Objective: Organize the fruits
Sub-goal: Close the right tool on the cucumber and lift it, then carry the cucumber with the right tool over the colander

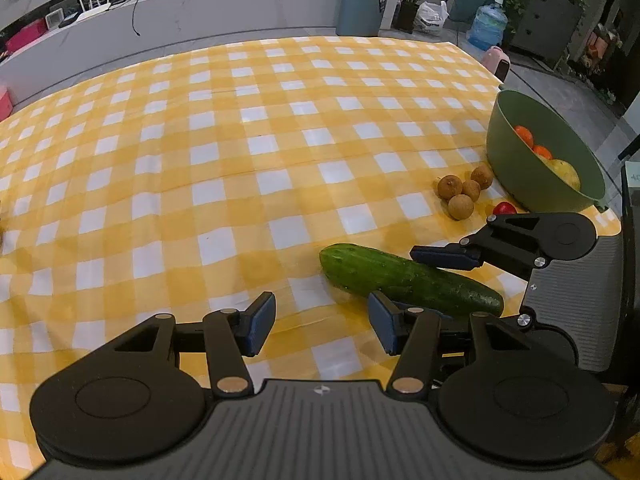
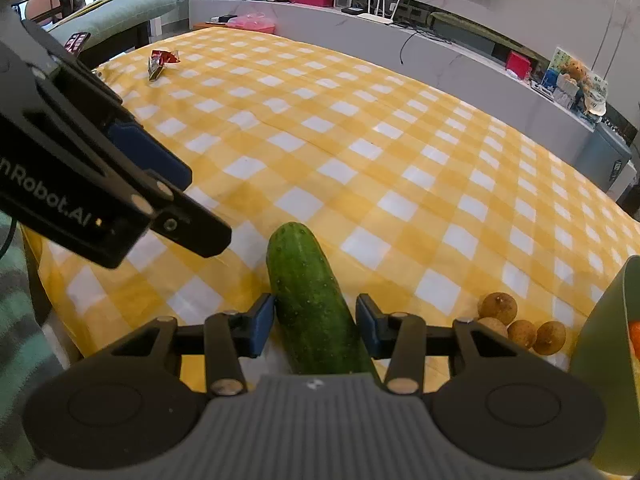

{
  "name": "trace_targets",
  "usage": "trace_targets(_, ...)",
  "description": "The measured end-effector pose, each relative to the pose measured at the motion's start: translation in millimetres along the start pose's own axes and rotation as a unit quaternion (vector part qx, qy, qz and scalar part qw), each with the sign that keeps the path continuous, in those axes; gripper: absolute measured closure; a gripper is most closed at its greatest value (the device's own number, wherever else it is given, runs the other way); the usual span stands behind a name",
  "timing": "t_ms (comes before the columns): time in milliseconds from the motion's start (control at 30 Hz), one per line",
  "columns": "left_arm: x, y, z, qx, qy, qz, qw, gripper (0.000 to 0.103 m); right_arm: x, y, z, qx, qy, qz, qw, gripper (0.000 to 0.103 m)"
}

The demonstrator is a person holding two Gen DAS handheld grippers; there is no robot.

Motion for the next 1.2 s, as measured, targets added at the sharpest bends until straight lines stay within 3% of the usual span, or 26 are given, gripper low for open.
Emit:
trace_targets(267,0,-3,2,0.000,0.001,0.001,1.0000,0.040,0,-1,-2,0.011,-0.008,0.000,1.000,0.063)
trace_targets(767,-9,-13,23,-0.004,0.015,0.013,0.9998,0.040,-2,-39,20,0.026,0.074,0.058,0.995,0.067)
trace_targets(1200,-26,-32,79,0.025,0.075,0.061,0.9950,0.040,17,-103,52,0.061,0.162,0.123,0.977,0.068)
Point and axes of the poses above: each gripper's, at about its wrist camera, not at the fingertips, and y roughly the way its jaws point, z to its right, x to its underside, the point moved 6 cm from there along y, roughly the way its jaws point, and after that the axes turned 6 degrees about -x, right-handed, at the moved point
